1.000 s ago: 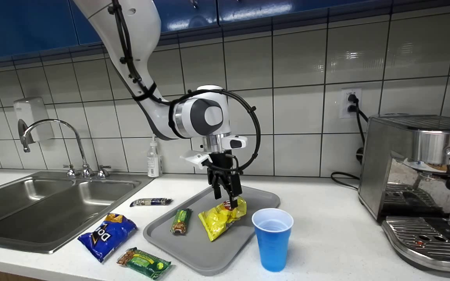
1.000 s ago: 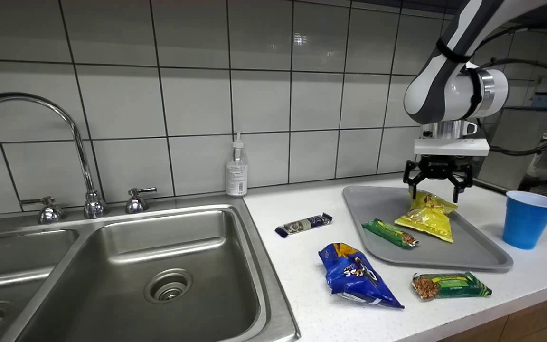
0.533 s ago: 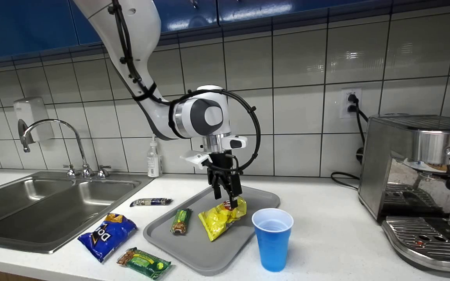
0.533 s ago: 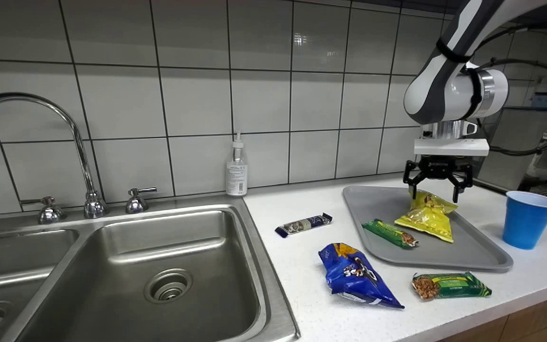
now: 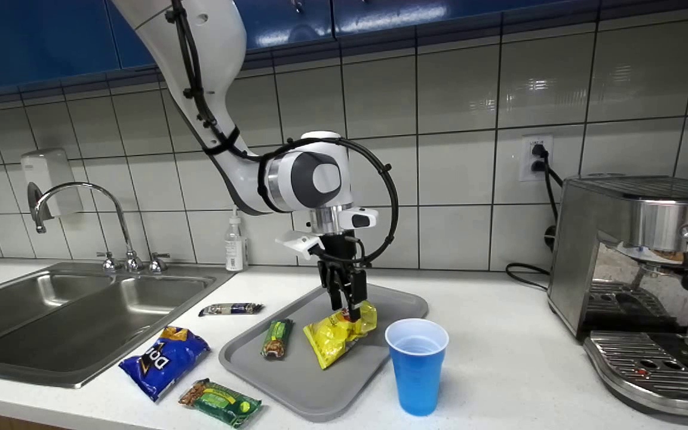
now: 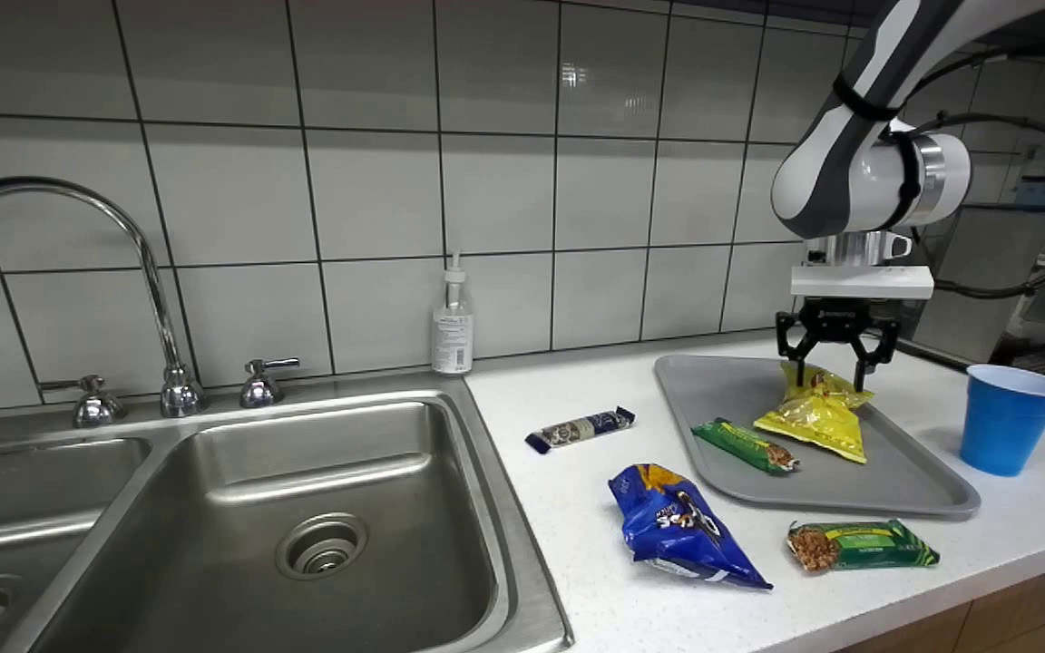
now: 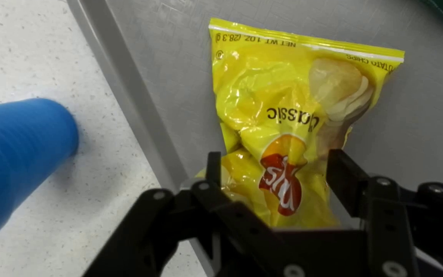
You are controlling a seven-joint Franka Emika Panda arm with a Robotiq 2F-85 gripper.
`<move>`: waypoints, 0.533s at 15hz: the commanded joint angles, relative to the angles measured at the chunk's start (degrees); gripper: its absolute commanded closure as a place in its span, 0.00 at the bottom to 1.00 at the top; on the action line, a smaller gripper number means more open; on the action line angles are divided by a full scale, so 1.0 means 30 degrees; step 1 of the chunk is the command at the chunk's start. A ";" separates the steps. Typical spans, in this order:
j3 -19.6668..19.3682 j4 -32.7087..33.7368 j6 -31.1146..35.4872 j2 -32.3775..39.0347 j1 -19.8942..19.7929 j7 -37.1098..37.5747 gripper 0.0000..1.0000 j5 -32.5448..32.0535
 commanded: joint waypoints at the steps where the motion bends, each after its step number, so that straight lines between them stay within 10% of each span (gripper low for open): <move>1: -0.0053 -0.0115 0.0383 -0.0077 -0.0024 -0.0064 0.60 0.0146; 8: -0.0193 -0.0369 0.1024 -0.0016 -0.0010 0.0030 1.00 0.0106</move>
